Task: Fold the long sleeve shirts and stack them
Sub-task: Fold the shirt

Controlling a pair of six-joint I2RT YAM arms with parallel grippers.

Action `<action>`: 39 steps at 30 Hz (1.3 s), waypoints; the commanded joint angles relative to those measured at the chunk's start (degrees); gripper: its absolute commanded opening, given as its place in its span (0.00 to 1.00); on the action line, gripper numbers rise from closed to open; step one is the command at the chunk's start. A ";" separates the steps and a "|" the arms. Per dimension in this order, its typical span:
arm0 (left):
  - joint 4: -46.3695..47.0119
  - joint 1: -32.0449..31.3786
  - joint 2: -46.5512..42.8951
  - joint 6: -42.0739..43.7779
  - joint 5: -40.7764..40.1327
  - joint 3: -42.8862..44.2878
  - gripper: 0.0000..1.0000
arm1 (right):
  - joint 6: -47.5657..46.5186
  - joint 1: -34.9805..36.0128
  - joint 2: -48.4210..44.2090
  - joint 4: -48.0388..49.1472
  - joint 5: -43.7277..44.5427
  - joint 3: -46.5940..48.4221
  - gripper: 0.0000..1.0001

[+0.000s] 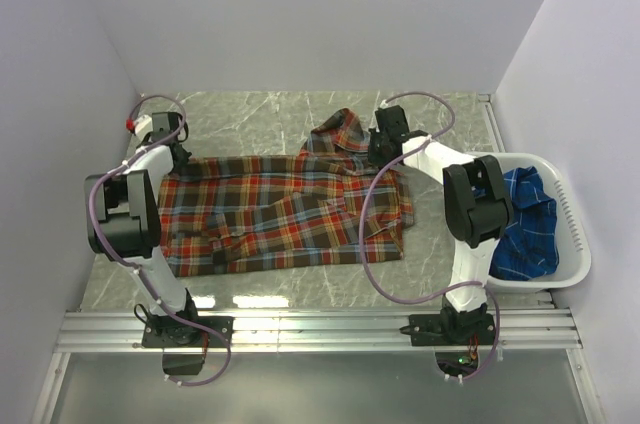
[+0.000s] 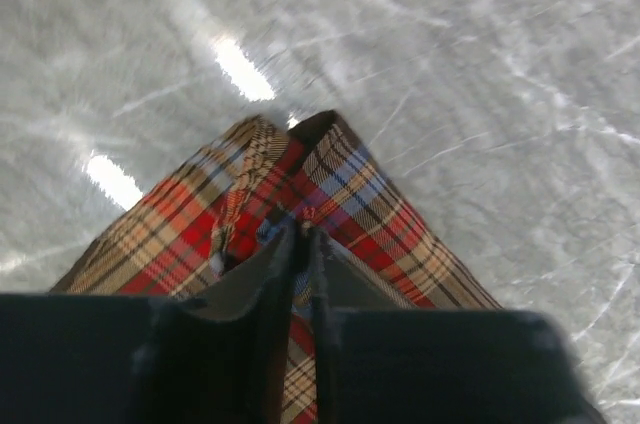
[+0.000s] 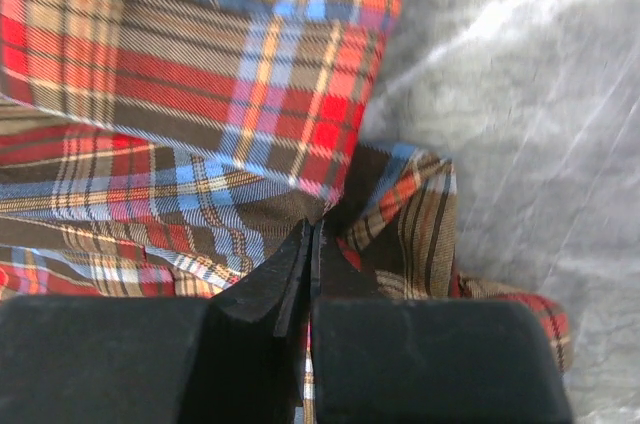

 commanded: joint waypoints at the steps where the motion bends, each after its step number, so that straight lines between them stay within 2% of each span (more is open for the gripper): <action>1: 3.09 0.49 -4.36 -3.65 -2.97 -2.61 0.19 | 2.02 0.06 -5.26 2.70 1.51 -1.49 0.03; 2: 3.28 0.49 -4.71 -3.83 -2.61 -2.79 0.23 | 2.11 0.06 -5.61 2.70 1.25 -2.01 0.09; 3: 2.15 0.40 -5.24 -4.35 -2.08 -2.71 0.34 | 2.20 0.24 -6.14 2.61 0.72 -2.28 0.14; 4: 1.61 0.49 -5.59 -5.23 -1.56 -2.45 0.38 | 2.29 0.32 -6.58 2.09 -0.33 -2.28 0.24; 5: 1.00 0.49 -6.03 -5.76 -0.42 -2.27 0.43 | 2.29 0.41 -7.02 1.91 -0.68 -2.46 0.28; 8: -2.34 0.49 -8.05 -7.87 0.55 -2.18 0.75 | 1.85 1.29 -8.77 1.29 -0.34 -2.63 0.39; 9: -3.13 0.49 -9.45 -8.31 0.73 -2.18 0.89 | 0.89 1.55 -9.13 1.21 0.01 -2.46 0.41; 11: -4.81 0.49 -11.12 -9.01 1.34 -3.06 0.98 | -0.60 2.17 -9.75 0.86 1.24 -1.15 0.45; 16: -7.53 0.40 -17.19 -6.65 2.14 -5.25 0.99 | -9.65 3.22 -7.39 1.38 2.04 4.55 0.56; 20: -9.11 0.40 -20.09 -4.36 3.63 -7.71 0.99 | -18.60 5.07 -2.37 -1.34 2.56 11.15 0.57; 26: -10.08 -0.39 -21.50 -0.23 6.09 -9.56 0.99 | -31.35 10.43 5.80 -7.84 10.02 21.52 0.58; 31: -8.16 -2.06 -21.42 1.70 4.08 -10.97 0.99 | -34.98 13.33 11.52 -11.36 15.04 26.10 0.58; 39: -8.77 -2.94 -17.02 1.71 4.07 -8.24 0.99 | -37.61 15.44 15.91 -7.24 30.21 24.62 0.57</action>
